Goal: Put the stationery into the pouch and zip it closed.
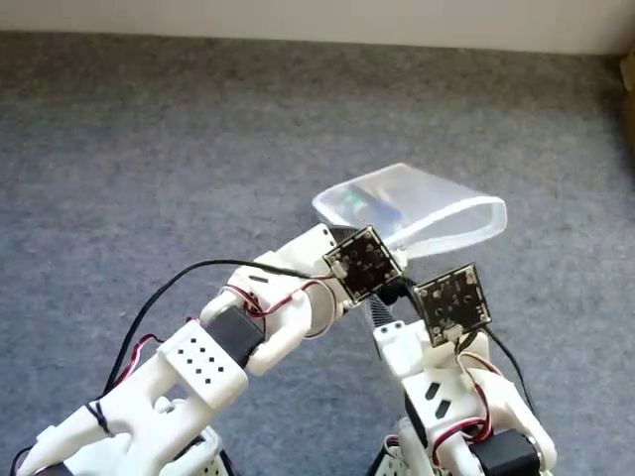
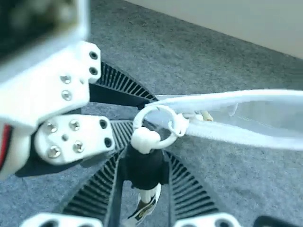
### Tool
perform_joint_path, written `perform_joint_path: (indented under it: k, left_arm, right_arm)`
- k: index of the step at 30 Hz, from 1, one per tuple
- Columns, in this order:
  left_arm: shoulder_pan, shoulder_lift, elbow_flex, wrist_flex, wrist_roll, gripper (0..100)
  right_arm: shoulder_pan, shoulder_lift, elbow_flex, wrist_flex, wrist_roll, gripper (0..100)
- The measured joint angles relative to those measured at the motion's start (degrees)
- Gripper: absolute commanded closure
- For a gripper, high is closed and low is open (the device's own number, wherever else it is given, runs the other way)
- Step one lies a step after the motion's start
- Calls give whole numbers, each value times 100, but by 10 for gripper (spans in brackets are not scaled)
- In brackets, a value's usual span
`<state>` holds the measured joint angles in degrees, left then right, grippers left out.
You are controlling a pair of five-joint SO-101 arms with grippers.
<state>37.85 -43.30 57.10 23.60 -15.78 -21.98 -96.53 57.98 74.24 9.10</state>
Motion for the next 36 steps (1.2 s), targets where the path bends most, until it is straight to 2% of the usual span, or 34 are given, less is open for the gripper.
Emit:
perform_joint_path:
  k: [11,21,27,29,32,36]
  left_arm:
    - [-53,-70,0,-18,0,995]
    - [-484,-1820,62,1776,9,995]
    - [-624,-2848,668,2075,-185,991]
    - [-624,-3165,879,2075,-237,946]
    - [-633,-3578,1064,2075,-264,817]
    - [-642,-4009,1108,2075,-167,800]
  right_arm:
    - [782,0,0,-554,9,993]
    - [879,0,0,-756,18,993]
    - [862,0,0,-756,26,993]
    - [862,0,0,-756,26,993]
    - [862,0,0,-756,26,993]
    - [888,0,0,-756,9,993]
